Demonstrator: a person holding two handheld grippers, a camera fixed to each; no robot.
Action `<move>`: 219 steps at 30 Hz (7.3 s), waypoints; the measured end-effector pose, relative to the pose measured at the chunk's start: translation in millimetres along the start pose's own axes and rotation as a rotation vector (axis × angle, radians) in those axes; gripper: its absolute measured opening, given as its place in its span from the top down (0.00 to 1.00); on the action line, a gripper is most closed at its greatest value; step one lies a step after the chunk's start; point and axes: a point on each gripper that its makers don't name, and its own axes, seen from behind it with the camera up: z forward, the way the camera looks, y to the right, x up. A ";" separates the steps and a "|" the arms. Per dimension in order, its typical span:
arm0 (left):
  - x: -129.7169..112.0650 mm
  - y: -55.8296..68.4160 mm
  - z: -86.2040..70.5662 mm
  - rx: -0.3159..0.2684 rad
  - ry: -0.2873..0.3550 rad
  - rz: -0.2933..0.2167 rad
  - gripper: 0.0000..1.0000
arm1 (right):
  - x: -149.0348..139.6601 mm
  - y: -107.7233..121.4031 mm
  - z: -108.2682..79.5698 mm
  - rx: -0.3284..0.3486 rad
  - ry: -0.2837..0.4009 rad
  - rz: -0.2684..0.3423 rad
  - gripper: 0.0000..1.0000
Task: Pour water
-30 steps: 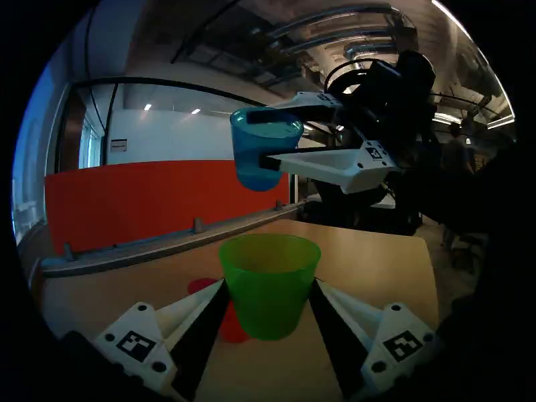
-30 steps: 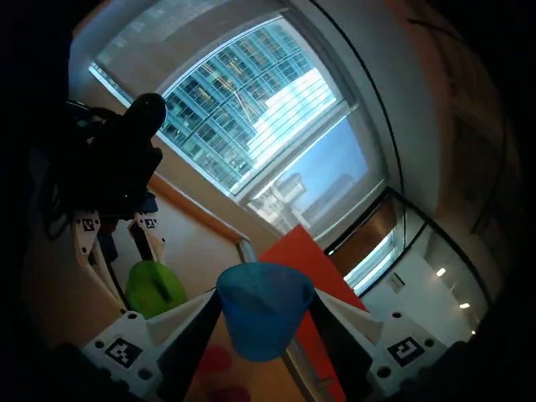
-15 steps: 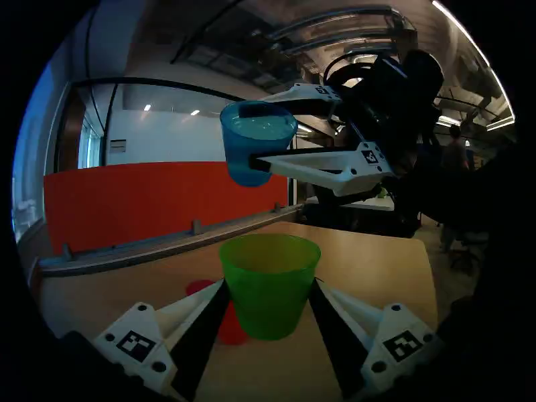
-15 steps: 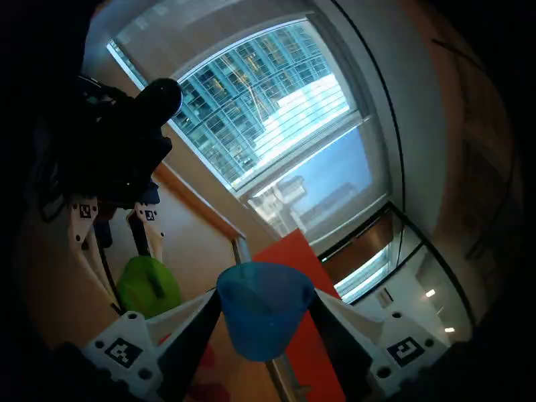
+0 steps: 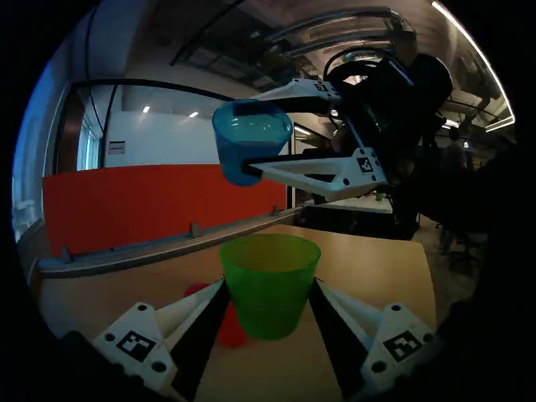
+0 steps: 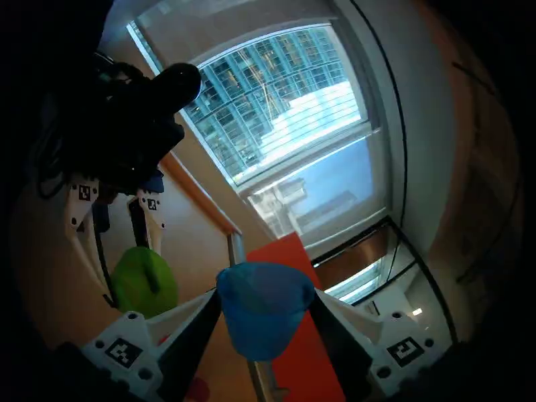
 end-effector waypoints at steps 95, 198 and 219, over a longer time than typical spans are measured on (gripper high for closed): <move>6.8 3.3 3.7 -0.002 0.006 0.012 0.21 | 20.0 45.4 11.4 -0.121 -0.023 -0.435 0.09; 13.4 -11.8 -1.6 0.042 0.000 0.029 0.21 | 35.8 16.8 -40.1 0.046 0.094 1.010 0.09; 19.1 -16.4 -6.6 0.063 -0.008 0.035 0.21 | -21.7 22.0 -99.3 -0.041 0.023 1.031 0.09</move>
